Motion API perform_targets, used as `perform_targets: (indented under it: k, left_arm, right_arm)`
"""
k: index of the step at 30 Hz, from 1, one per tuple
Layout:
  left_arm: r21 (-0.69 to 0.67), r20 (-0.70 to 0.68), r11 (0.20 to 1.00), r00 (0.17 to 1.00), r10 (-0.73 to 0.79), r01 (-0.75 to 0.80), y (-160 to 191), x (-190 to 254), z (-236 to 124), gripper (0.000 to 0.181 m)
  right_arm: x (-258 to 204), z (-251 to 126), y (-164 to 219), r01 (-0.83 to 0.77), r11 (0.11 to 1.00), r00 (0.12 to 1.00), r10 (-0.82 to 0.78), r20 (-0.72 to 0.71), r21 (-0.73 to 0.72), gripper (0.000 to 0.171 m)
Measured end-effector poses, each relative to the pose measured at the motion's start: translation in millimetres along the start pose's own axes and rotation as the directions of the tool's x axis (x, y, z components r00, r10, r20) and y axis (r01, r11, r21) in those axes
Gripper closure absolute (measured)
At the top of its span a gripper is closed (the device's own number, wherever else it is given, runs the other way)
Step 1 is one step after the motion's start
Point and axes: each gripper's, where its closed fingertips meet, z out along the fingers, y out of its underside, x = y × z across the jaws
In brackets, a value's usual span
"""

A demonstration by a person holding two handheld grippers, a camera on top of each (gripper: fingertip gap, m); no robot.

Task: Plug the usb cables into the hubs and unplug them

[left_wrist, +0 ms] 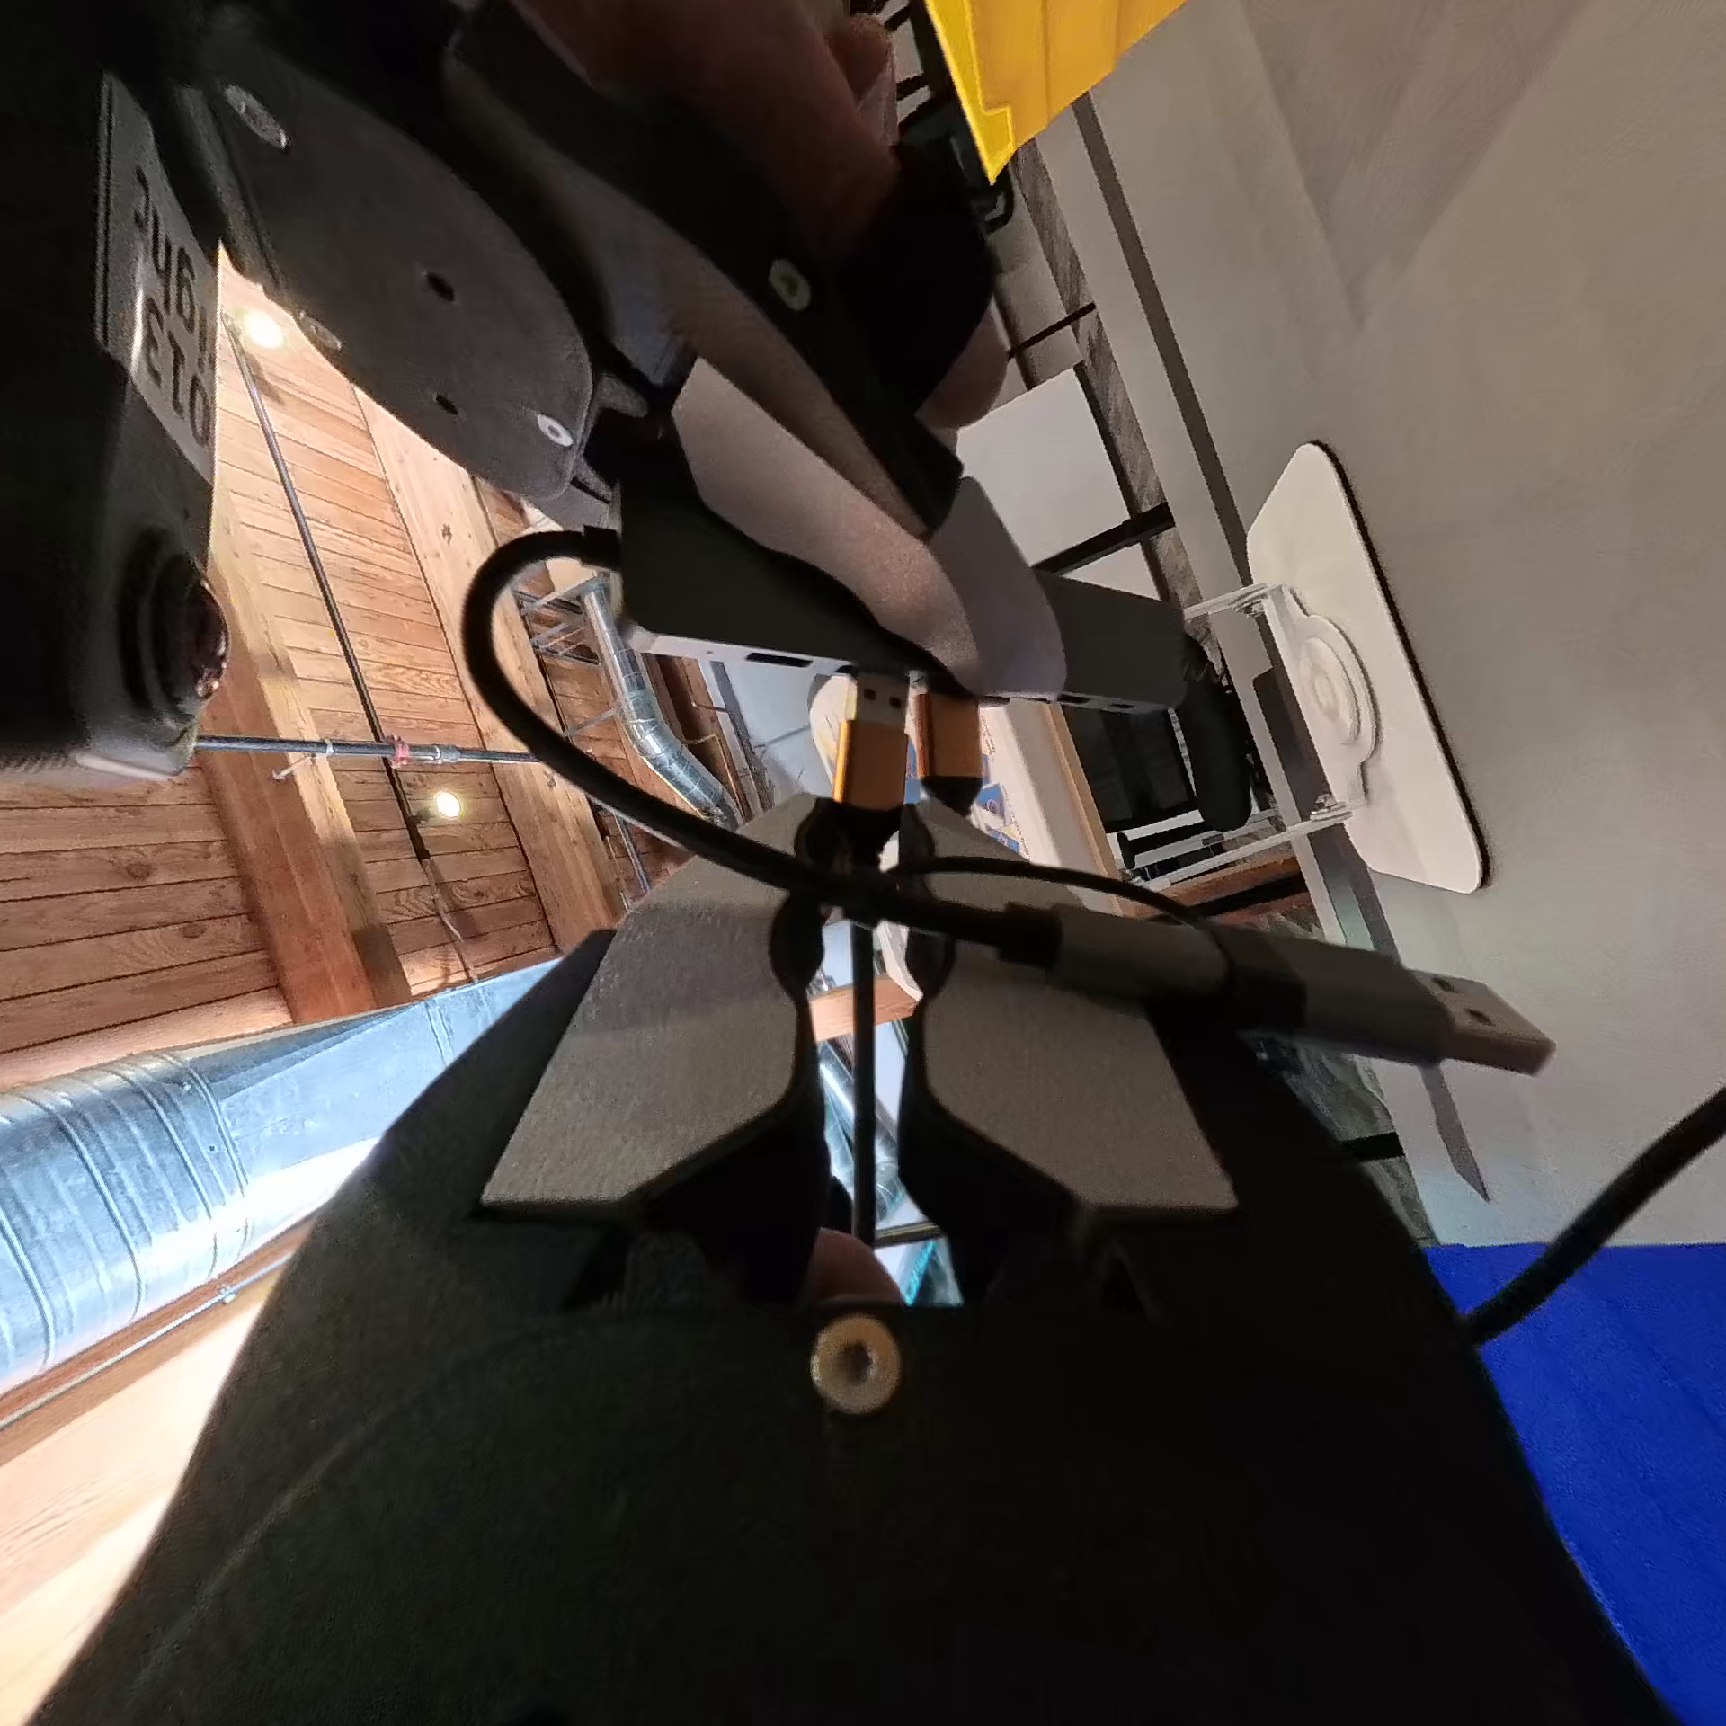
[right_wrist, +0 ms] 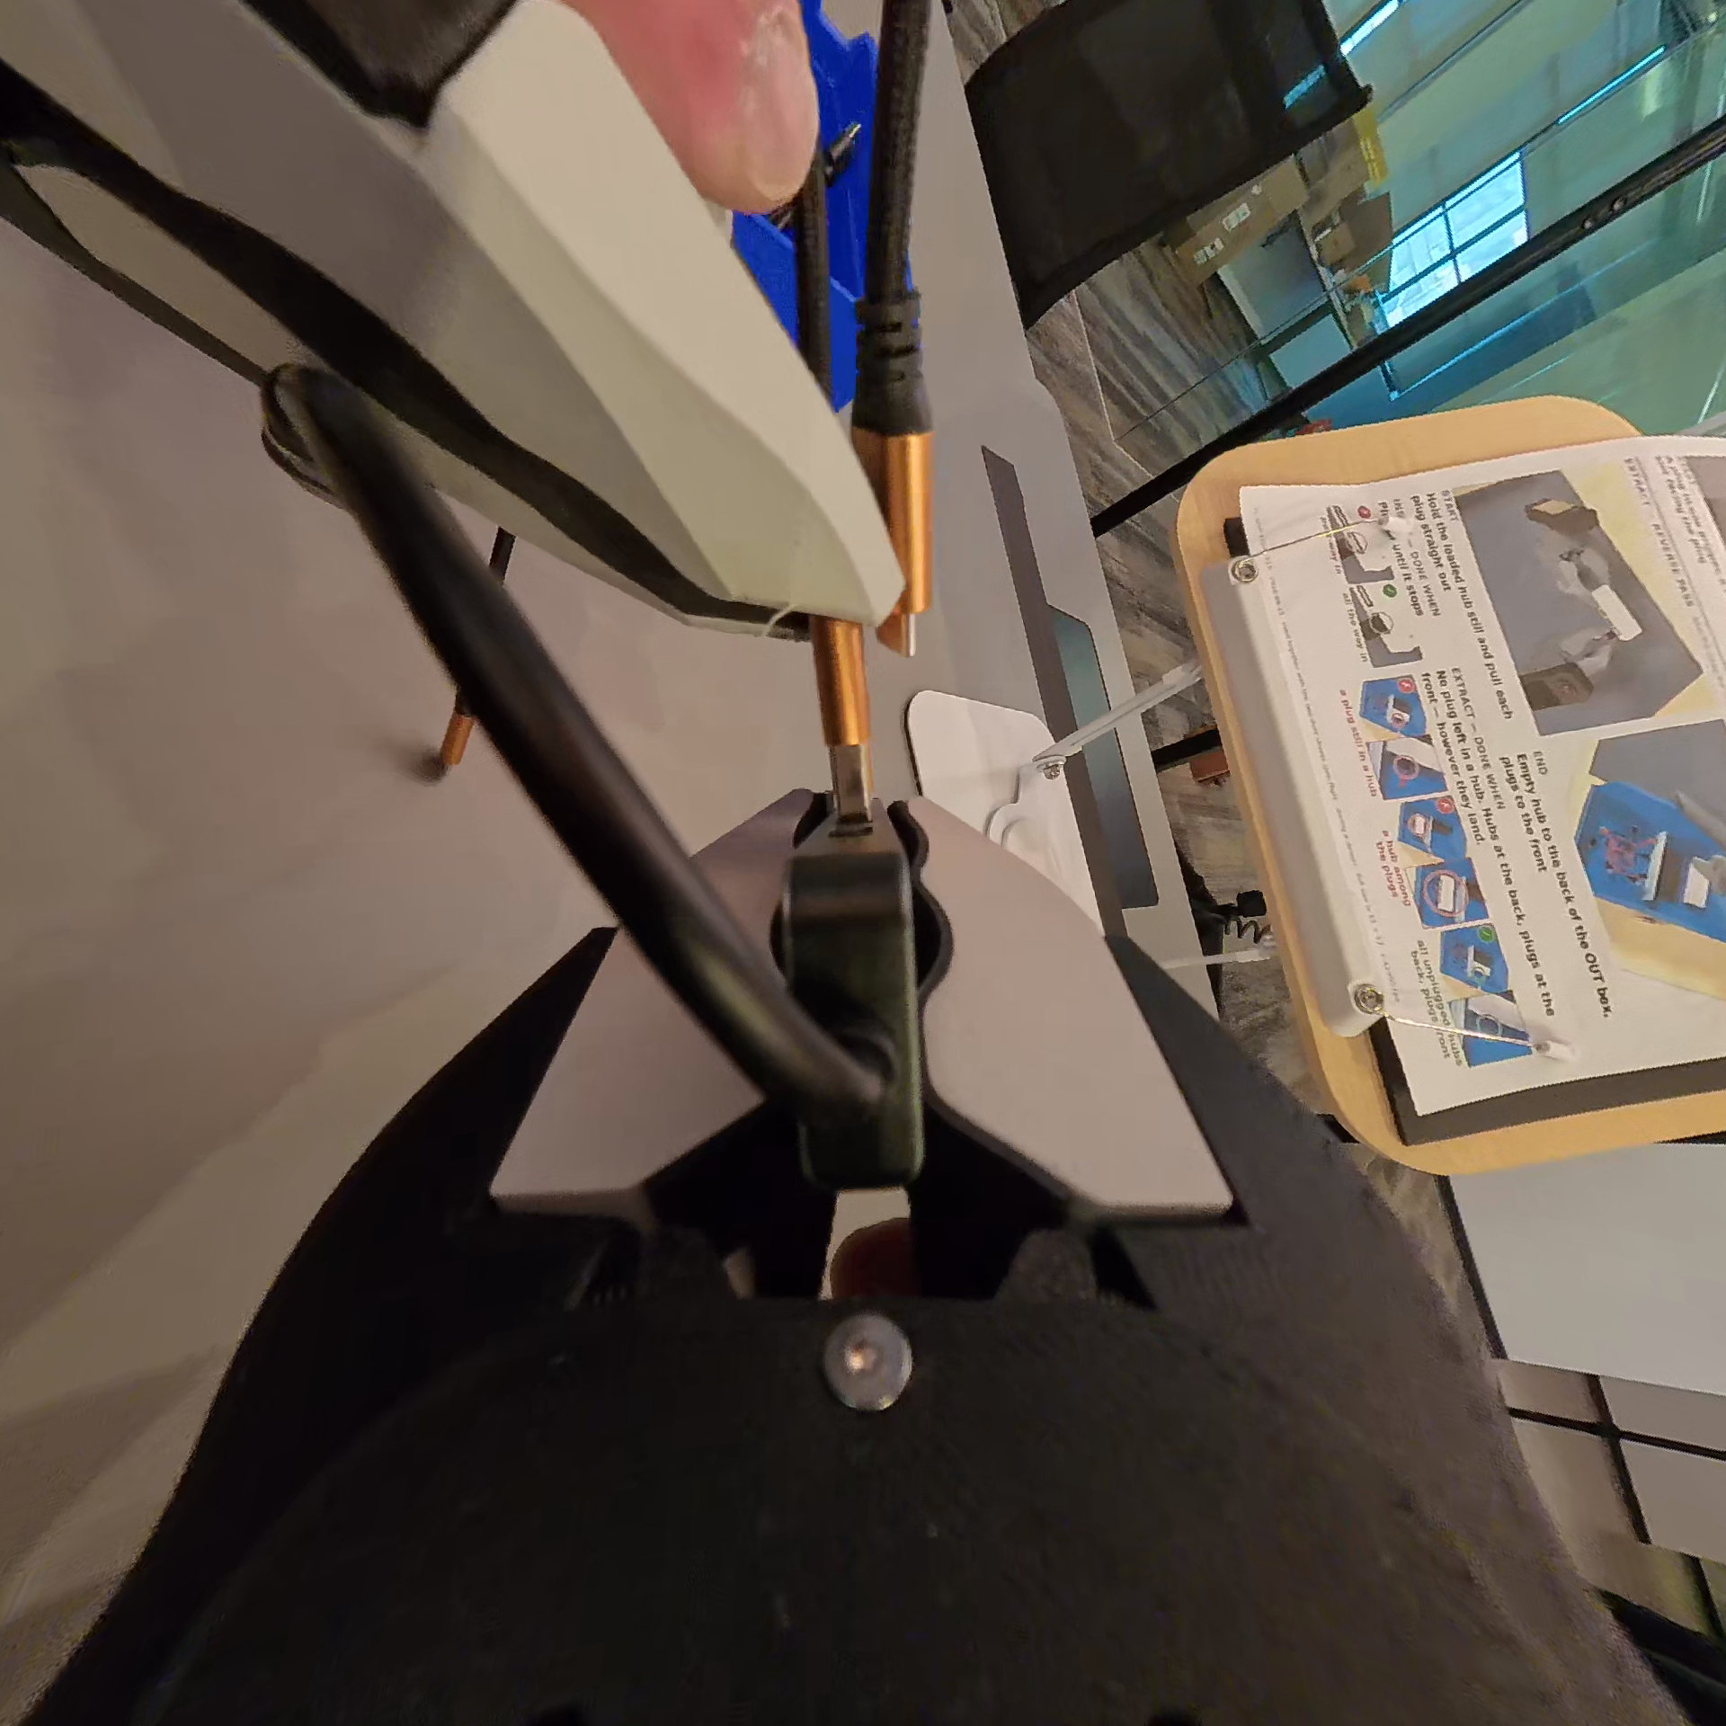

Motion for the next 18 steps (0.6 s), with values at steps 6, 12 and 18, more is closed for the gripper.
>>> perform_targets:
  k: [6, 12, 18]
  left_arm:
    - [-0.001, 0.013, 0.998, 0.998, -0.055, 0.055, -2.4, -4.2, -0.7, 0.169]
    - [-0.001, 0.013, 0.995, 0.995, -0.098, 0.098, -2.9, -2.8, 1.7, 0.169]
    - [-0.004, 0.039, 0.986, 0.985, -0.166, 0.166, -5.5, -4.6, 2.6, 0.170]
  right_arm:
    - [1.0, -1.5, -2.3, 0.010, 1.000, 1.000, -0.010, -0.007, 0.005, 0.159]
    - [1.7, -1.5, -1.1, 0.050, 0.999, 0.998, -0.050, -0.026, -0.008, 0.159]
    - [5.7, -3.8, -5.2, 0.055, 0.998, 0.997, -0.056, -0.061, -0.017, 0.160]
